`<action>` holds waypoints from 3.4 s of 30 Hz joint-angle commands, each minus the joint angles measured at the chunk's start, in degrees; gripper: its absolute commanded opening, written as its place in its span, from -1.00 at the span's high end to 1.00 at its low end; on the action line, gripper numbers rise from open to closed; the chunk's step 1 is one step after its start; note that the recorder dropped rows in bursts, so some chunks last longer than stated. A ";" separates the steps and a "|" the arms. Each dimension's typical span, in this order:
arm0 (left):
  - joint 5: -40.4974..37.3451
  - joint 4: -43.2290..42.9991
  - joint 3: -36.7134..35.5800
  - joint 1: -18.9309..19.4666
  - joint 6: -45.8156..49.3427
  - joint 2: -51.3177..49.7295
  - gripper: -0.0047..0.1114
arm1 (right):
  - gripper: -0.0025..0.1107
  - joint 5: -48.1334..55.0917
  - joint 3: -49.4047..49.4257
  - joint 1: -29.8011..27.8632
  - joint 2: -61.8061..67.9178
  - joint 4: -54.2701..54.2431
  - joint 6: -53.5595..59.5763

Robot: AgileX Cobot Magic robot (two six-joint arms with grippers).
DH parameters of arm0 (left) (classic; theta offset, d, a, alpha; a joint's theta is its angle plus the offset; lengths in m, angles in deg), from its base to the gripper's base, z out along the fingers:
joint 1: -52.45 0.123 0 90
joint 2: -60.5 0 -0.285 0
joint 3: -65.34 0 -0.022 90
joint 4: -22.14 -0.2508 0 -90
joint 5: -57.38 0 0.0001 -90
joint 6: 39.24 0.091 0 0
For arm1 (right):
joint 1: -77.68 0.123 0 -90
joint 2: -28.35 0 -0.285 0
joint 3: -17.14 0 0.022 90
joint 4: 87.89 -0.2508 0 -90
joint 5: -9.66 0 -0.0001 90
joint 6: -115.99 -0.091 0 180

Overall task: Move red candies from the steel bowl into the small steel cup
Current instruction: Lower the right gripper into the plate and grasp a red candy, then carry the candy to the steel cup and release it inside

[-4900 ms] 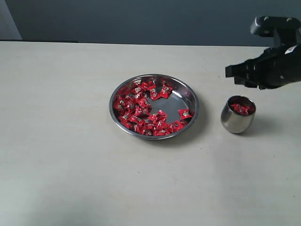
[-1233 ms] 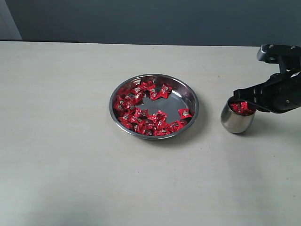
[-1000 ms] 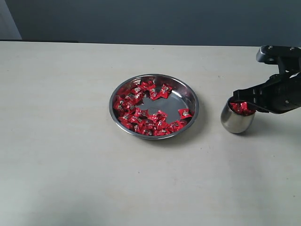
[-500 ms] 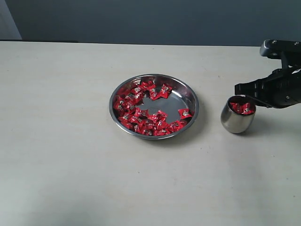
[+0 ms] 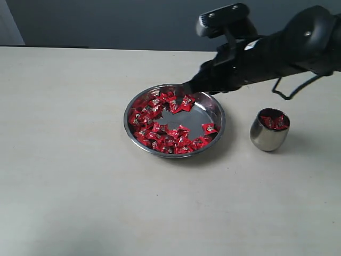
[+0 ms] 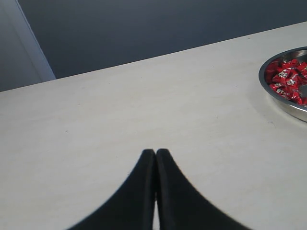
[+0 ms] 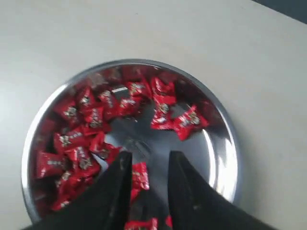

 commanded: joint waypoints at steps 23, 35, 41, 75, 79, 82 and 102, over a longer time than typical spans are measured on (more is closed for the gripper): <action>0.39 -0.17 0.06 -0.02 -0.31 0.25 0.91 | 0.03 9.01 -18.36 2.47 29.42 -5.92 0.96; 0.39 -0.17 0.06 -0.02 -0.31 0.25 0.91 | 0.51 7.37 -18.36 2.47 30.07 -6.52 0.96; 0.39 -0.17 0.06 -0.02 -0.31 0.25 0.91 | 0.97 7.43 -18.36 2.47 29.32 -6.52 0.96; 0.39 -0.17 0.06 -0.02 -0.31 0.25 0.91 | 0.97 5.74 13.01 -20.66 -7.96 3.36 -8.11; 0.39 -0.17 0.06 -0.02 -0.31 0.25 0.91 | 0.97 3.78 14.83 -21.96 -6.39 4.02 -8.45; 0.39 -0.17 0.06 -0.02 -0.31 0.25 0.91 | 0.97 3.43 14.83 -21.96 -5.08 4.74 -8.45; 0.39 -0.17 0.06 -0.02 -0.31 0.25 0.91 | 0.44 2.47 13.50 -21.96 -2.41 5.11 -8.45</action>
